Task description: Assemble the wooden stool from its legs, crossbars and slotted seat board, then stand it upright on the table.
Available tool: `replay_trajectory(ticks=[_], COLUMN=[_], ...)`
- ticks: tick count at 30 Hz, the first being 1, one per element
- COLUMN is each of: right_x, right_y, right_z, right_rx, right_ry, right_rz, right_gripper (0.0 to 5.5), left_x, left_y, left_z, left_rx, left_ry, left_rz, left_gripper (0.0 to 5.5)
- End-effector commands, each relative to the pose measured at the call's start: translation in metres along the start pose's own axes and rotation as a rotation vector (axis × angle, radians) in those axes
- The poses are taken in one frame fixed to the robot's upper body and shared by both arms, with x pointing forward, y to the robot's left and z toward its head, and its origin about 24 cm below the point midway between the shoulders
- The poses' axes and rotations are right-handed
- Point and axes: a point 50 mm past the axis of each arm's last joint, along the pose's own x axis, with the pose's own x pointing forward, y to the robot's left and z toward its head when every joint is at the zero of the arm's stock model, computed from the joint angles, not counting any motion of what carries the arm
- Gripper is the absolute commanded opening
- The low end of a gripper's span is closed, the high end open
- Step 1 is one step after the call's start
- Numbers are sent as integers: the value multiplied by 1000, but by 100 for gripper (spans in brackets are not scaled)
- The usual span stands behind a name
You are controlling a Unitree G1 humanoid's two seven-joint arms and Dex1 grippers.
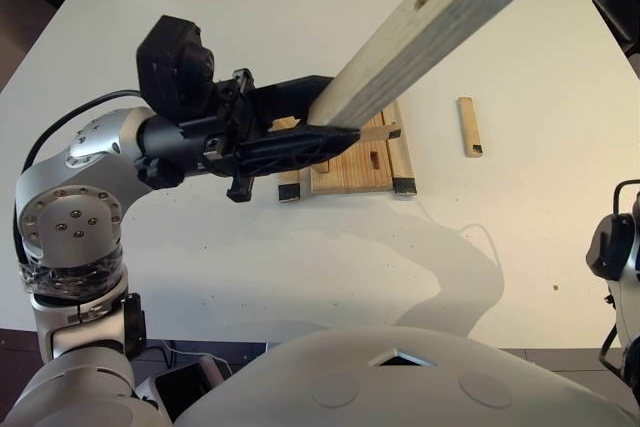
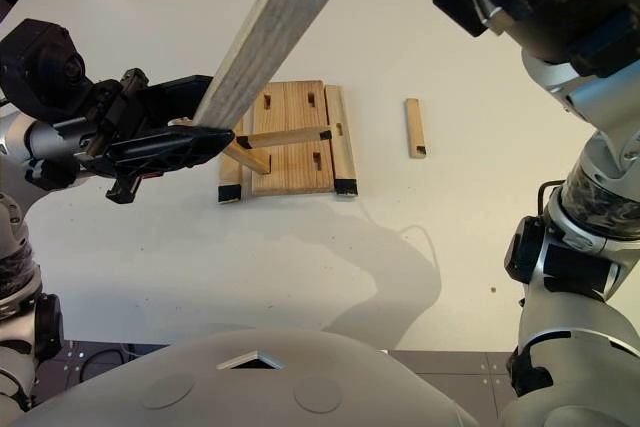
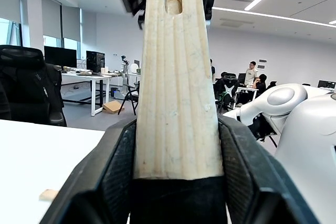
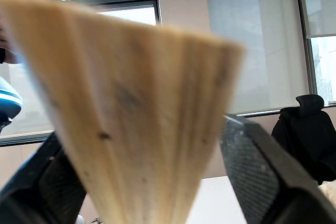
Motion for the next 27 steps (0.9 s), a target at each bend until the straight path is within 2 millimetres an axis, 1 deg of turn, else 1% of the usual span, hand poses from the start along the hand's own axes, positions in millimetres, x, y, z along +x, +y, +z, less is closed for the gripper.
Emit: replay_trajectory(ticks=[1,2,3,6,7,10,15,19,23,27], right_x=[1,1,0,-3,-3,-4,-5,-6,-6,-7], right_y=[8,9,9,6,5,3,-3,-3,-2,-1], right_z=[-1,-3,-5,-15,-18,-27,-31,-35,-26,-24], right_rx=[7,11,15,28,30,32,21,7,9,-4], right_ry=[45,55,65,103,115,140,139,150,95,75], right_rz=[62,64,62,34,26,11,-22,-17,-8,-16], right_gripper=[289,282,257,211,204,203,203,203,203,203], left_x=[-3,-4,-3,-1,0,3,4,4,1,2], left_y=[3,3,4,5,4,3,4,5,8,16], left_z=[2,2,2,4,4,3,0,0,0,4], left_rx=[24,26,31,40,40,37,33,41,62,101], left_ry=[13,13,10,-3,-6,-11,-11,-7,12,26], left_rz=[15,16,15,6,1,-12,-12,-9,19,74], left_gripper=[203,203,203,203,203,203,203,203,203,203])
